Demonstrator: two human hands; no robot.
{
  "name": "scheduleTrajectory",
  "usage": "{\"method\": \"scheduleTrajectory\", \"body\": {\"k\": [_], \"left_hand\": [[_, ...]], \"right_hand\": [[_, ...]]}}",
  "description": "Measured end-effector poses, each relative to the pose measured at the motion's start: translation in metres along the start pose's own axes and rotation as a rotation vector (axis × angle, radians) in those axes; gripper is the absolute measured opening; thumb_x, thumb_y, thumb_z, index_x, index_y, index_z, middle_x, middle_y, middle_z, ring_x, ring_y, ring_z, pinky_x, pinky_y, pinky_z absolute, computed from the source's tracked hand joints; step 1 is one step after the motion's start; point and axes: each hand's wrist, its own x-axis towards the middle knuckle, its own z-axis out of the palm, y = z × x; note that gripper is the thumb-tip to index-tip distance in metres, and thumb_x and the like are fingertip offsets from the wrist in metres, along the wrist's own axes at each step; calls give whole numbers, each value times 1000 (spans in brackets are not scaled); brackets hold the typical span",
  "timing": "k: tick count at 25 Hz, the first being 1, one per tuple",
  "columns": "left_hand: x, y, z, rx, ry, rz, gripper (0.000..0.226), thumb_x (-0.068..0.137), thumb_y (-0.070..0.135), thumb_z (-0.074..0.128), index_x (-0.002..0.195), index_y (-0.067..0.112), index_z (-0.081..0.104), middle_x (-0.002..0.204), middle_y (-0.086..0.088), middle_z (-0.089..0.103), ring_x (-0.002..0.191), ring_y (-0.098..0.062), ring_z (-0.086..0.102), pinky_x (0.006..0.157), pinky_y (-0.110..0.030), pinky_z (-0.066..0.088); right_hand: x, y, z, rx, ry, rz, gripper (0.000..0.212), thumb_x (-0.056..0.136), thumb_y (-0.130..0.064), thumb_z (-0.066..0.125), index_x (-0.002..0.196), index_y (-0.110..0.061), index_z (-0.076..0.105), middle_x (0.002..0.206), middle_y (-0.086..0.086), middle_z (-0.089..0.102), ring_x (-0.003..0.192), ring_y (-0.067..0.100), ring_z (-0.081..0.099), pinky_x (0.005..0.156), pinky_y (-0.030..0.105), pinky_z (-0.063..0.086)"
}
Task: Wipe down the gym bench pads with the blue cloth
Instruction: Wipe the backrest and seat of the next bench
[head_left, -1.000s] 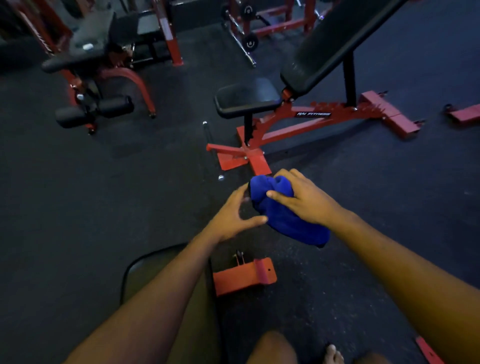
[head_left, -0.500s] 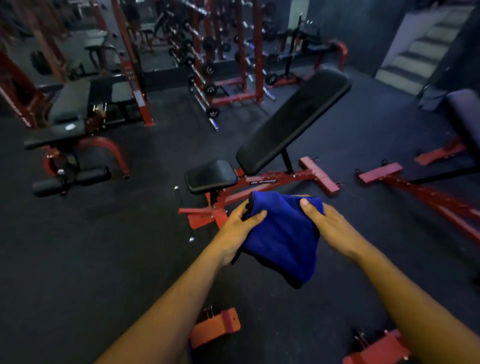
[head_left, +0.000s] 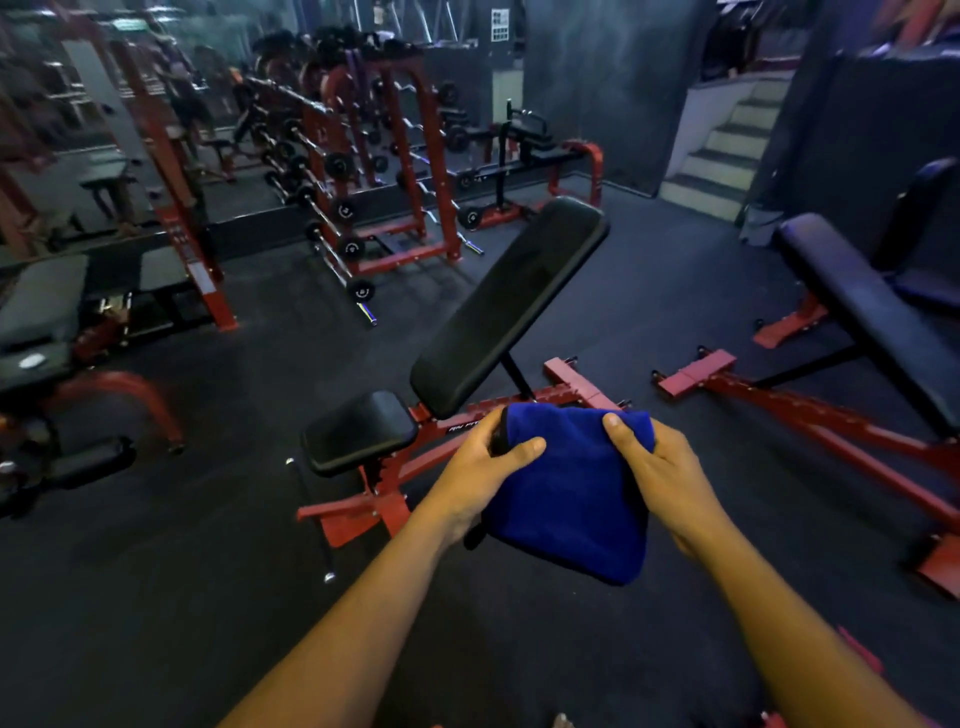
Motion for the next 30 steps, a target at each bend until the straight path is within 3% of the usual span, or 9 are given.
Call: {"method": "scheduleTrajectory", "body": {"k": [3,6,8,13,15,19,22,26,30], "left_hand": [[58,4,13,99,-39,28,30,84,22,83,109,28,66,110,5,75,107,-17,69,105,-50,50],[93,13,9,162,-69,101,32,84,19,82,110,19,62,103,6,72,100,-11,67,92,-30,51],[114,18,4,138,6,144,29,87,19,79,111,14,64,106,1,74,101,-13,68,88,-26,51],[152,21,-15,359,-29,155,34,88,4,76,106,32,69,114,3,71,108,-18,68,90,-41,56],[170,26,-21,407,-82,147,42,85,2,78,108,35,68,115,6,70,108,-15,68,87,-37,55],[213,33,-23,640,-146,216,34,83,35,84,113,43,69,110,15,62,104,-7,65,90,-25,51],[251,34,-25,717,-146,226,27,93,52,69,99,26,71,97,11,57,91,-7,61,77,-27,47],[306,34,-48,551,-194,169,22,99,41,63,93,21,59,87,6,63,79,-5,59,71,-24,44],[366,28,-89,493,-139,194,20,98,43,65,97,24,60,94,4,68,87,-9,65,80,-31,51]], "right_hand": [[49,14,-28,4,2,-25,21,97,-45,51,98,-38,71,91,-21,71,85,-3,64,75,28,46],[85,24,-39,33,-75,0,33,92,-56,42,107,-44,69,99,-28,68,92,-8,61,79,25,44],[113,27,-41,49,-122,17,35,91,-58,40,107,-45,68,100,-30,66,93,-10,60,79,23,43],[163,30,-46,-35,-127,-13,22,97,-45,51,97,-32,68,85,-16,69,79,-1,64,71,23,47],[181,31,-49,-56,-110,-40,19,95,-43,54,94,-29,67,83,-14,69,80,3,64,67,17,49],[219,27,-48,-97,-141,-52,23,98,-44,51,97,-29,67,90,-11,71,84,3,65,76,21,50],[250,21,-40,-65,-165,-34,25,102,-41,45,100,-28,67,90,-17,70,85,-2,64,72,11,46],[302,23,-18,16,-175,50,24,97,-48,47,109,-35,64,101,-20,69,94,-3,65,78,16,47],[354,29,18,37,-242,140,29,89,-43,63,118,-39,63,110,-21,70,102,-1,66,82,20,55]]}}
